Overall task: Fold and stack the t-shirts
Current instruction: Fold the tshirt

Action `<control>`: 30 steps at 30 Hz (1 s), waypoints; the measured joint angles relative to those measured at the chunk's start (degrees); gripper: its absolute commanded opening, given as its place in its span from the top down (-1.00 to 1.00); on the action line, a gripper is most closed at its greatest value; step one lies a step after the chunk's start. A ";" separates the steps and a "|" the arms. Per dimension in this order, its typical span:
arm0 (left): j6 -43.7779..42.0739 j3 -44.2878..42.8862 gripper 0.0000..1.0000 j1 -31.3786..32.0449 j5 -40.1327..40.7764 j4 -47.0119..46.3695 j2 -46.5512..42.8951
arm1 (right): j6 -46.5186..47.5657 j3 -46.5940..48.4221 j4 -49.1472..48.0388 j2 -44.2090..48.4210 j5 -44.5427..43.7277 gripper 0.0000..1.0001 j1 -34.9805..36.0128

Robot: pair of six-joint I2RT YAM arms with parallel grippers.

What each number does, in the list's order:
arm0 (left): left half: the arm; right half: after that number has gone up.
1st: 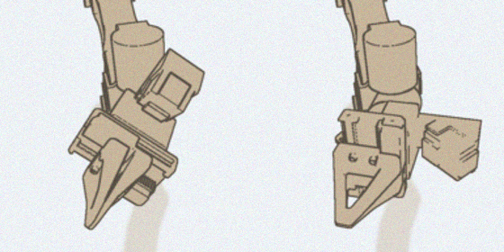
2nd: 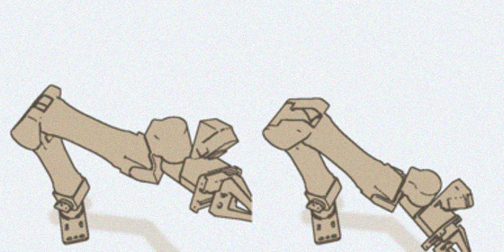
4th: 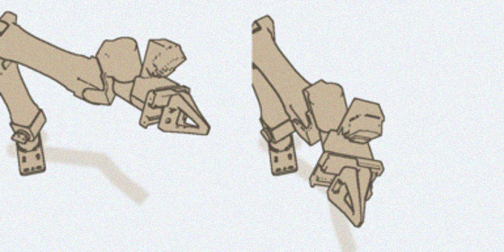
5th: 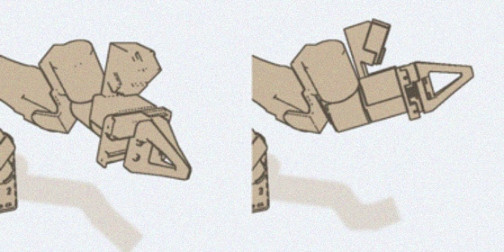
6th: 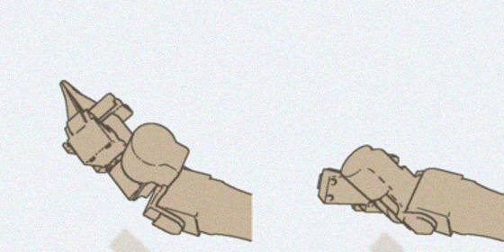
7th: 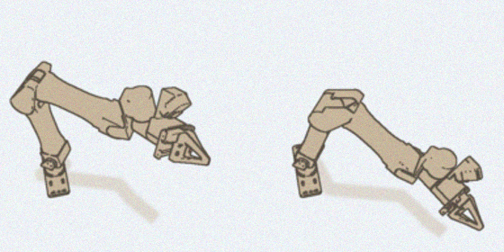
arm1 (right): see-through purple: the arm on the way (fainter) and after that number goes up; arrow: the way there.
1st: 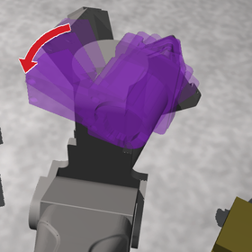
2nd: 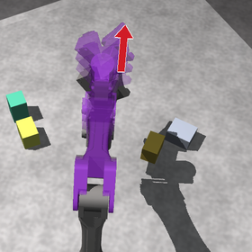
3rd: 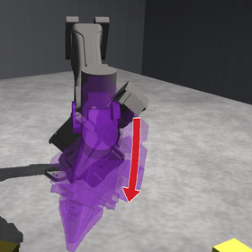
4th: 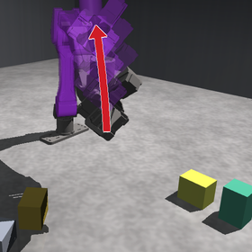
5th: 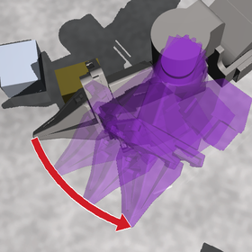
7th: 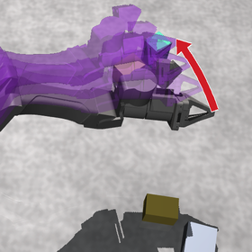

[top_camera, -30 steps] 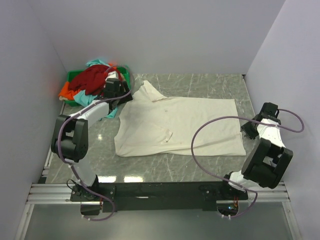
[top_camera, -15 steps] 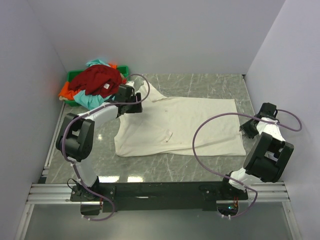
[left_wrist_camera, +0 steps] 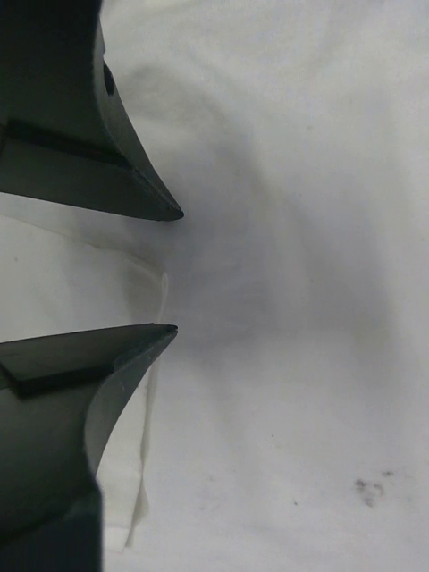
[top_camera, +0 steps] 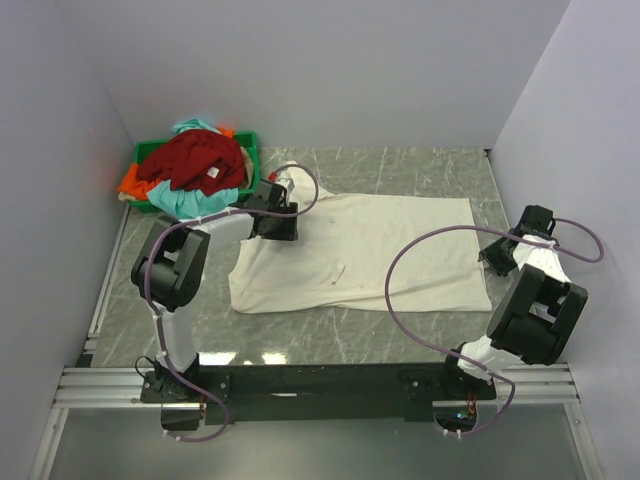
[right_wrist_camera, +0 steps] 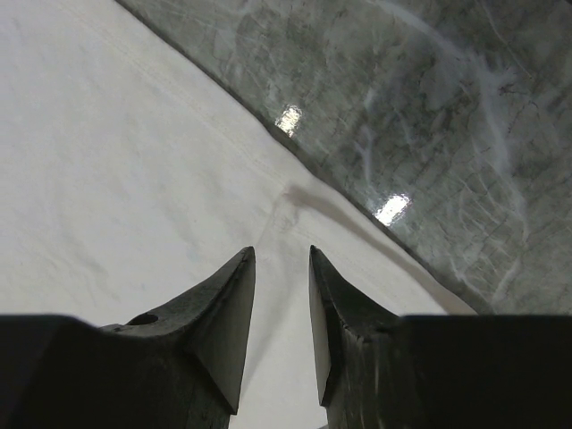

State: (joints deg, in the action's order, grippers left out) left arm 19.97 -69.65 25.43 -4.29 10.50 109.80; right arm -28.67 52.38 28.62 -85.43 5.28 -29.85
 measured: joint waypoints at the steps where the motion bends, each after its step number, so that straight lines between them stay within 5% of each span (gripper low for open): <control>1: -0.02 -0.04 -0.08 0.02 0.02 0.24 0.15 | 0.00 0.00 -0.02 0.00 0.02 0.24 0.00; 15: -0.85 -2.78 0.38 0.79 0.35 1.88 1.81 | 0.00 -0.33 -0.70 -1.20 0.15 0.25 0.00; 30: -0.81 -3.15 0.42 1.99 2.73 3.91 2.10 | 0.00 -0.66 -1.49 -2.03 0.13 0.25 0.00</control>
State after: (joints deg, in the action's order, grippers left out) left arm 19.16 -72.79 27.42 -1.56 14.41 111.90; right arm -28.67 51.72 27.14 -87.46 5.41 -29.85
